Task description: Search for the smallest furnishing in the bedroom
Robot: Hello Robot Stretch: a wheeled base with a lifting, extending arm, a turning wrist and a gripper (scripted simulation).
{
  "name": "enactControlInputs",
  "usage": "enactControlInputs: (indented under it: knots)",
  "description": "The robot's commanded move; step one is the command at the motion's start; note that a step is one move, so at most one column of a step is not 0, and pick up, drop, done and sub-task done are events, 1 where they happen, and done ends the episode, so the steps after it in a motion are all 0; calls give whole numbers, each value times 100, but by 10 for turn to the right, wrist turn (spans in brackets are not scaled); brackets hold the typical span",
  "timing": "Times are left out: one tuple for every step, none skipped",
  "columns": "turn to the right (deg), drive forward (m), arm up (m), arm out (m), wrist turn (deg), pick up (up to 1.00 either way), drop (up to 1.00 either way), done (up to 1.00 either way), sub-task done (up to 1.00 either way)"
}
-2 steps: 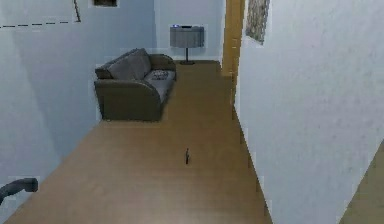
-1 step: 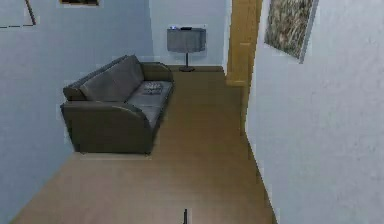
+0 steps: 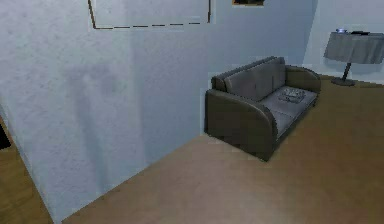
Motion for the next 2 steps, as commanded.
enactControlInputs:
  knots:
    - [0, 5, 0, 0, 0, 0, 0, 0, 0]
    - [90, 0, 0, 0, 0, 0, 0, 0, 0]
